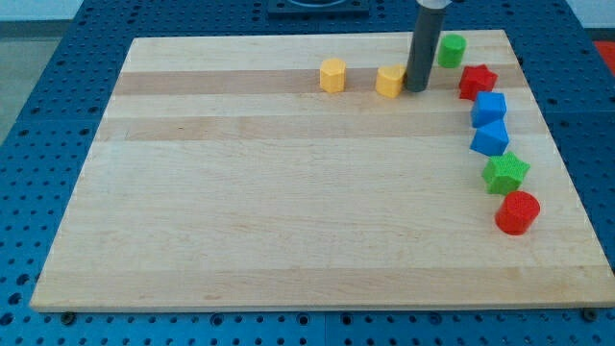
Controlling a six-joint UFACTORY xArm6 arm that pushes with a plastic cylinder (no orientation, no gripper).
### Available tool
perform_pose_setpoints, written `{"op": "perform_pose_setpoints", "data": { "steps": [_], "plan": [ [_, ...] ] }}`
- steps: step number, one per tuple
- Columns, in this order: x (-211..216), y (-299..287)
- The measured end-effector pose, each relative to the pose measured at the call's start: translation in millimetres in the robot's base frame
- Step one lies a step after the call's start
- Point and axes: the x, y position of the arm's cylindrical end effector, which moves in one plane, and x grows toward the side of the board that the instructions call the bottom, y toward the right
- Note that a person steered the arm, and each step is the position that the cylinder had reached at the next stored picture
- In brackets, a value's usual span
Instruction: Slide the yellow heart to the yellow hexagon
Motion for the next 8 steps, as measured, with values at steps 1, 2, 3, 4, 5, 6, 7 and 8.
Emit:
{"op": "perform_pose_setpoints", "data": {
  "steps": [1,2,3,4,5,6,7,8],
  "plan": [
    [0,-24],
    [0,-44],
    [0,-51],
    [-4,-51],
    [-16,-49],
    [-31,-46],
    [-52,-44],
    [-74,-31]
  ]
}}
